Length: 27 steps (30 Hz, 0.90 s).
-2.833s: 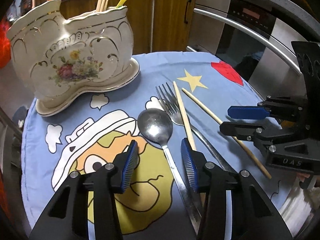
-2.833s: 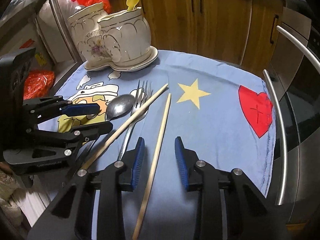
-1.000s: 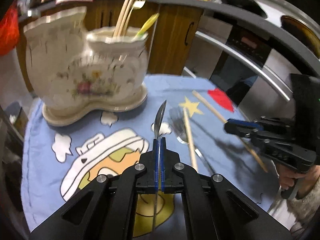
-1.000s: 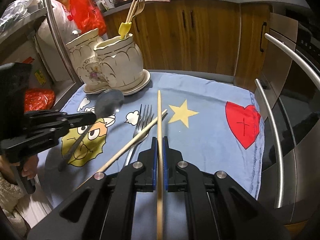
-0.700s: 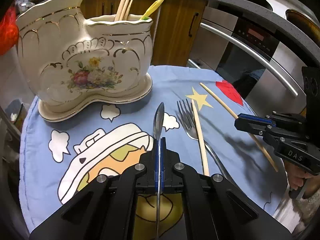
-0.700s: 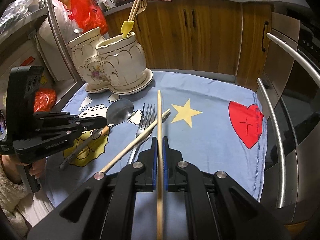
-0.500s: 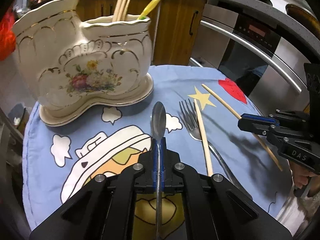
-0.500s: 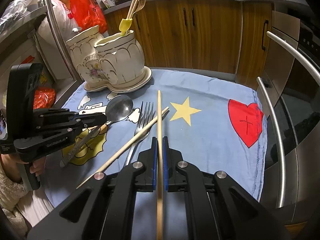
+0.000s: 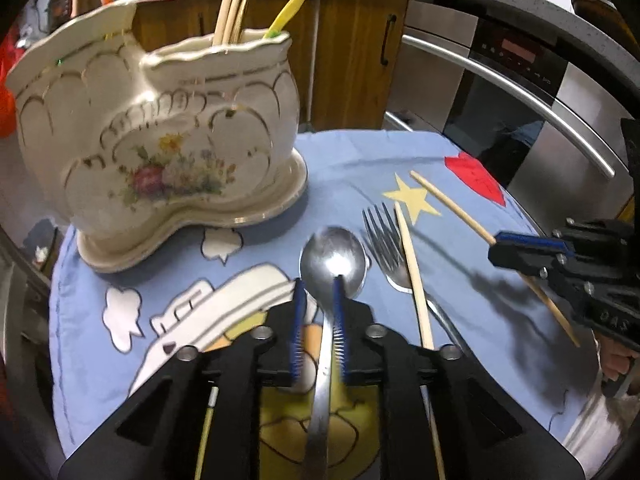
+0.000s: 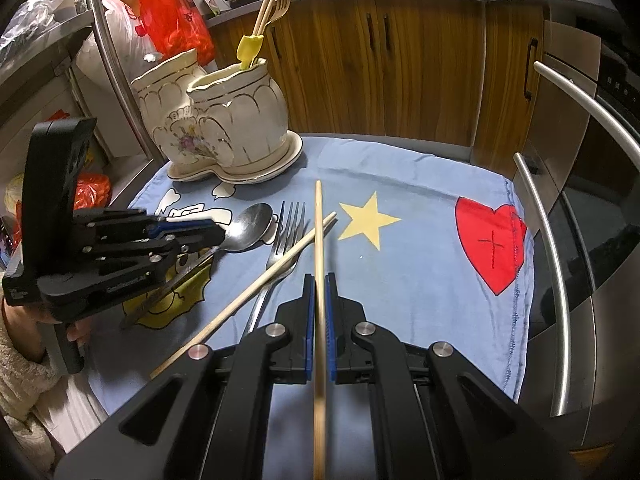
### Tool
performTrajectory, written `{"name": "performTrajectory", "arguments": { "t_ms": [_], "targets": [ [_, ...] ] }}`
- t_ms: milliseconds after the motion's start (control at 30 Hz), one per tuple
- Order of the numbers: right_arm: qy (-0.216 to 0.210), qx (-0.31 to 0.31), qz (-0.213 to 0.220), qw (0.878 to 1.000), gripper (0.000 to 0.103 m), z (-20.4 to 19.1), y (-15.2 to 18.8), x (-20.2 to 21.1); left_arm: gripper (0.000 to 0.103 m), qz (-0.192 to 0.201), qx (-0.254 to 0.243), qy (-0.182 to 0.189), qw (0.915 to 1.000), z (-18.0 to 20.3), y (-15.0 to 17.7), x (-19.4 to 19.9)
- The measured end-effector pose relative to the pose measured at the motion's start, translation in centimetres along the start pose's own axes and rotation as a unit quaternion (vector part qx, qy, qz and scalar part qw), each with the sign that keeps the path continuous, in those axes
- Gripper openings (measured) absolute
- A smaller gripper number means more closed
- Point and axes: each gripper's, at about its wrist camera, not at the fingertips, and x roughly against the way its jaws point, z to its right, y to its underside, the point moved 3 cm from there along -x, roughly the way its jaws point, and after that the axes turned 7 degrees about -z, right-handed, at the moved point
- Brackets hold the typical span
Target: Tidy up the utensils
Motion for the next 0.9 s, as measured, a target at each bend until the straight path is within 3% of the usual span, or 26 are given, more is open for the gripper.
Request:
{"name": "performTrajectory", "arguments": {
  "t_ms": [333,467,633,667,700,767,900],
  "targets": [
    [-0.002,-0.001,-0.008,1.0,0.005,0.1,0.1,-0.3,0.031,-0.024,0.003,0.018,0.9996,-0.4,-1.0,-1.9],
    [-0.006,-0.003,-0.006,1.0,0.005,0.2,-0.1,-0.4,0.036,-0.023,-0.015,0.015,0.9995,0.1,-1.1,-2.1],
    [-0.01,-0.005,-0.006,1.0,0.005,0.3,-0.2,-0.4,0.037,-0.021,-0.051,-0.008,0.9985,1.1,-1.0,-2.4],
    [-0.01,-0.005,-0.006,1.0,0.005,0.3,-0.2,-0.4,0.035,-0.02,-0.055,-0.008,0.9983,1.1,-1.0,-2.4],
    [-0.011,-0.005,-0.007,1.0,0.005,0.3,-0.2,-0.5,0.026,-0.019,-0.06,-0.004,0.998,1.3,-1.0,-2.4],
    [-0.012,-0.004,-0.008,1.0,0.005,0.3,-0.2,-0.5,0.024,-0.016,-0.064,-0.009,0.9978,1.4,-1.0,-2.3],
    [-0.013,-0.003,-0.008,1.0,0.005,0.3,-0.3,-0.6,0.01,-0.002,-0.065,-0.006,0.9978,1.3,-1.2,-1.8]
  ]
}}
